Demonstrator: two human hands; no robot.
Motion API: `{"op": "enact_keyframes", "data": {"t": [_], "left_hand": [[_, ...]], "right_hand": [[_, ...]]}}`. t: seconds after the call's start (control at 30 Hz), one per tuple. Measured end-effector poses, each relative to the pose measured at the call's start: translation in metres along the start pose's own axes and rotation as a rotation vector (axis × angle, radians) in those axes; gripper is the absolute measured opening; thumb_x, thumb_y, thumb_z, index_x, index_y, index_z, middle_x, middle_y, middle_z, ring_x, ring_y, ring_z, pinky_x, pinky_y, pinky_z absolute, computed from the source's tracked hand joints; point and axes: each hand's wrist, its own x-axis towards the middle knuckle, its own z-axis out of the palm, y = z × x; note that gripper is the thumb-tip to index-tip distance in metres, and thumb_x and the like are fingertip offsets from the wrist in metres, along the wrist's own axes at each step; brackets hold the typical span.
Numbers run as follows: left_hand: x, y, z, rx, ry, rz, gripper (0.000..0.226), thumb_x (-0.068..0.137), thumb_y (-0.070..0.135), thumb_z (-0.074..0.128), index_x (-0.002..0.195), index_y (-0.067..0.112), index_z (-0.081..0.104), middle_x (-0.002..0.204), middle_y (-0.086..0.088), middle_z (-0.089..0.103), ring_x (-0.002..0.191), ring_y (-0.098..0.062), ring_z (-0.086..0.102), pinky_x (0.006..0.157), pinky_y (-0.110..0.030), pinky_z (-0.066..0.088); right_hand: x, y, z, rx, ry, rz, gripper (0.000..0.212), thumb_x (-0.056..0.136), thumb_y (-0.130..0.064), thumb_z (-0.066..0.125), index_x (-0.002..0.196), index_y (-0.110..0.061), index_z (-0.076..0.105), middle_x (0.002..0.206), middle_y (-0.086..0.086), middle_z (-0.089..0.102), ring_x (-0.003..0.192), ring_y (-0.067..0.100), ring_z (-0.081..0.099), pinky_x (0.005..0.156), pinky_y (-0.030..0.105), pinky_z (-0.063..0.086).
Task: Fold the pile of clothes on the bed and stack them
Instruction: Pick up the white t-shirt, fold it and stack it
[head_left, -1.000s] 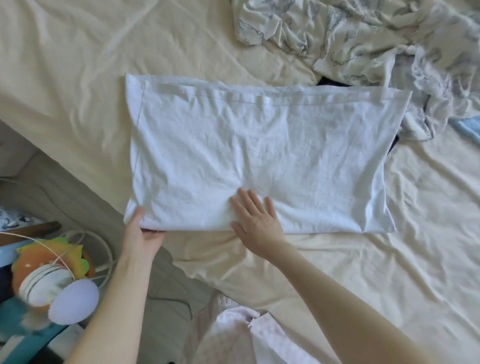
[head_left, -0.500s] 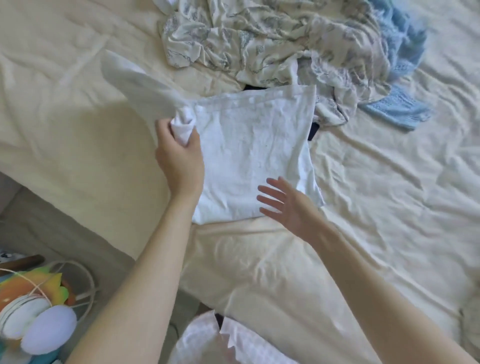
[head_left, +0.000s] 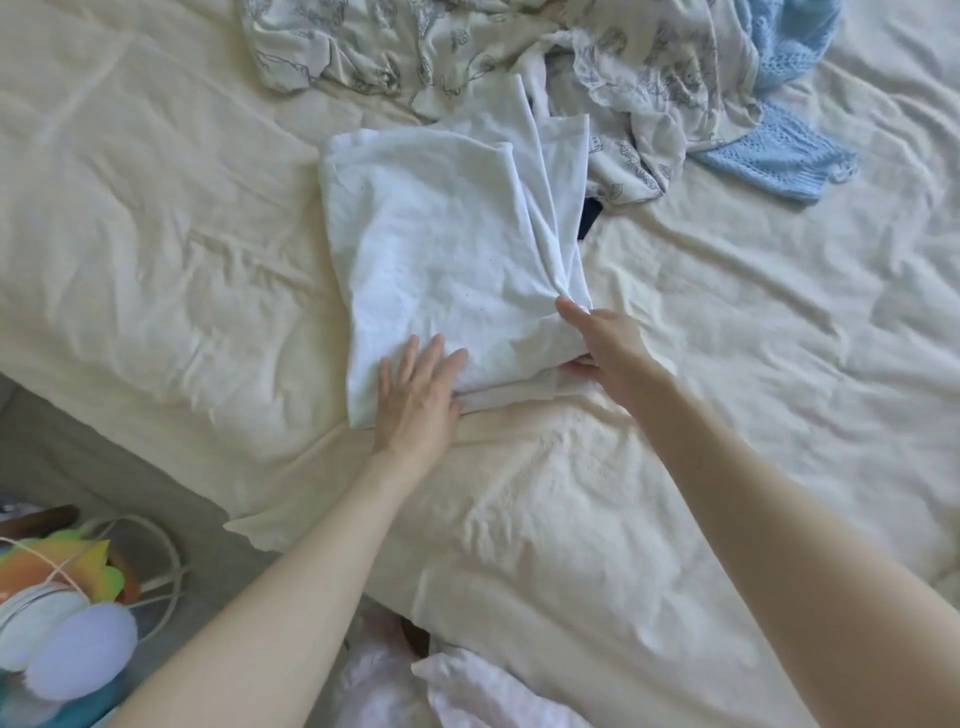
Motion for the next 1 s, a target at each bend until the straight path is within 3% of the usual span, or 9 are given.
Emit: {"op": "enact_keyframes", "data": {"t": [0.17,0.27,0.33,0.47,0.53,0.63,0.73,0.83,1.0], "left_hand": [[-0.004,-0.016,-0.001,-0.009,-0.013,-0.002,0.06,0.093,0.024,0.054,0.147,0.026,0.028,0.158,-0.001,0.014,0.145,-0.023,0.008,0.114,-0.046,0.007],[-0.008,-0.019,0.002,-0.015,0.043,-0.005,0.062,0.091,0.02,0.054,0.147,0.026,0.028,0.157,-0.001,0.016,0.145,-0.023,0.01,0.114,-0.046,0.005],[-0.012,-0.02,0.005,0.007,0.06,0.007,0.062,0.089,0.018,0.055,0.146,0.026,0.031,0.157,-0.001,0.018,0.145,-0.023,0.011,0.114,-0.047,0.004],[-0.02,-0.032,0.008,0.018,0.026,0.007,0.063,0.09,0.015,0.051,0.147,0.027,0.027,0.158,0.001,0.014,0.146,-0.019,0.007,0.115,-0.041,0.002],[-0.023,-0.04,0.008,0.006,0.043,0.033,0.06,0.09,0.009,0.049,0.146,0.023,0.031,0.157,-0.001,0.017,0.146,-0.021,0.01,0.116,-0.039,0.004],[-0.029,-0.047,0.004,-0.089,0.108,0.076,0.05,0.09,-0.007,0.046,0.137,0.009,0.047,0.147,-0.012,0.038,0.14,-0.031,0.029,0.115,-0.04,0.021],[-0.032,-0.05,0.005,-0.14,0.167,0.085,0.049,0.085,-0.017,0.047,0.13,0.003,0.053,0.138,-0.017,0.049,0.132,-0.035,0.041,0.11,-0.042,0.032],[-0.036,-0.048,0.01,-0.089,0.08,0.11,0.052,0.089,-0.011,0.046,0.138,0.006,0.044,0.147,-0.013,0.038,0.14,-0.031,0.029,0.116,-0.038,0.02],[-0.034,-0.063,0.012,0.022,0.033,0.132,0.061,0.091,0.011,0.058,0.146,0.014,0.032,0.155,-0.011,0.02,0.145,-0.028,0.014,0.117,-0.038,0.013]], "right_hand": [[-0.006,-0.013,0.012,-0.159,0.084,-0.212,0.026,0.081,-0.005,0.053,0.099,0.014,0.057,0.081,0.008,0.052,0.072,0.018,0.051,0.062,0.03,0.043],[-0.018,-0.004,0.003,-0.194,0.099,-0.323,0.019,0.077,-0.01,0.053,0.086,0.007,0.058,0.066,-0.002,0.048,0.062,0.01,0.044,0.055,0.024,0.035],[-0.018,0.013,-0.008,-0.198,0.168,-0.25,0.01,0.079,-0.009,0.054,0.071,-0.007,0.06,0.06,-0.01,0.049,0.061,0.009,0.046,0.057,0.026,0.038],[-0.009,0.038,-0.018,-0.176,0.259,-0.077,0.016,0.081,-0.003,0.056,0.069,-0.012,0.059,0.073,0.007,0.054,0.077,0.022,0.051,0.069,0.04,0.047],[-0.007,0.038,-0.015,-0.185,0.301,-0.122,0.018,0.08,-0.005,0.055,0.064,-0.014,0.054,0.066,0.002,0.05,0.072,0.021,0.049,0.062,0.035,0.041],[-0.01,0.034,-0.014,-0.185,0.327,-0.295,0.019,0.078,-0.012,0.055,0.061,-0.016,0.047,0.058,-0.007,0.044,0.059,0.012,0.043,0.053,0.027,0.036],[-0.009,0.042,-0.02,-0.208,0.317,-0.263,0.013,0.081,-0.013,0.056,0.069,-0.013,0.053,0.064,-0.003,0.05,0.064,0.015,0.049,0.058,0.033,0.041],[-0.002,0.048,-0.026,-0.148,0.25,-0.075,0.002,0.084,-0.012,0.058,0.082,-0.01,0.058,0.081,0.006,0.058,0.075,0.022,0.057,0.063,0.034,0.047],[0.007,0.036,-0.027,-0.117,0.151,-0.024,0.016,0.086,-0.018,0.061,0.077,-0.008,0.052,0.075,0.006,0.056,0.063,0.019,0.056,0.041,0.024,0.042]]}}
